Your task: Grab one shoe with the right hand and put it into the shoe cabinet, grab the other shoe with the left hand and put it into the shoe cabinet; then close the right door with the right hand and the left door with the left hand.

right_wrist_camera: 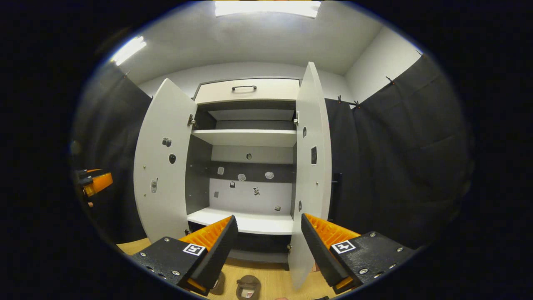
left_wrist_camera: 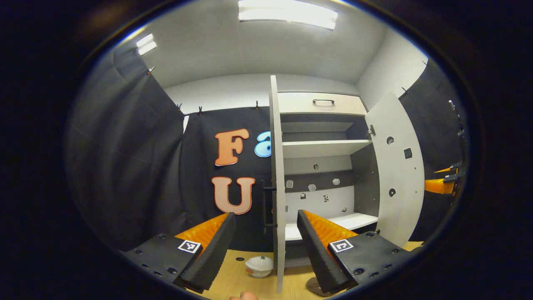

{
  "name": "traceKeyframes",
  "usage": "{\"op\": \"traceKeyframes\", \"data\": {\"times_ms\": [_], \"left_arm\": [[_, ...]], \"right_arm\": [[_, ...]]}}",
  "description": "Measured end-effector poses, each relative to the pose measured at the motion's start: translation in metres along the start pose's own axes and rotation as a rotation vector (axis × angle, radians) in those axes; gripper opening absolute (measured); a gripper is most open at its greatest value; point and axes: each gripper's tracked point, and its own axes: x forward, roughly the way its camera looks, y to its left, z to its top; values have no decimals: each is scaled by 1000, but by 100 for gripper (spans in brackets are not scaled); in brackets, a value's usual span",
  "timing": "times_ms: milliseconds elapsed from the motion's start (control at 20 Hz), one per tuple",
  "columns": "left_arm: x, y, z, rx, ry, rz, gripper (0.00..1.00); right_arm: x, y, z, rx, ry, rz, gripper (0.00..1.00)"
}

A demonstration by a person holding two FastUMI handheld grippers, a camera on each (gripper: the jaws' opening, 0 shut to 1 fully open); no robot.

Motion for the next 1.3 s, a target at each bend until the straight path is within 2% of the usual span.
{"op": "traceKeyframes", "data": {"times_ms": [50, 150, 300, 400, 600, 650, 850, 950, 1000, 1050, 1150, 1300], "left_arm": [[1, -6, -4, -21, 16, -22, 94], [8, -14, -5, -62, 23, -50, 96], [24, -17, 0, -64, -11, -46, 99], [32, -21, -4, -36, -12, -42, 94], [30, -42, -14, -69, 16, -88, 96], [28, -45, -17, -69, 19, -94, 99], [21, -48, -35, -92, 46, -101, 96], [22, -49, -47, -104, 74, -107, 96], [22, -48, -52, -103, 86, -103, 94], [23, -46, -55, -97, 94, -97, 99], [23, -42, -60, -83, 101, -86, 96], [21, -40, -65, -70, 104, -79, 99]], "right_arm": [[6, 2, -1, 9, 2, 13, 94], [14, 4, -4, 20, 10, 31, 94], [32, -3, -12, 12, 16, 20, 94], [44, -6, -28, -3, 43, 7, 94], [49, 9, -74, 1, 98, 44, 94], [50, 15, -94, 5, 129, 59, 94], [55, 28, -198, -18, 284, 63, 94], [54, 37, -263, -13, 393, 75, 94], [51, 41, -294, -3, 449, 78, 94], [47, 44, -324, 6, 502, 85, 95], [37, 42, -378, 10, 608, 80, 95], [37, 37, -430, 0, 716, 64, 94]]}}
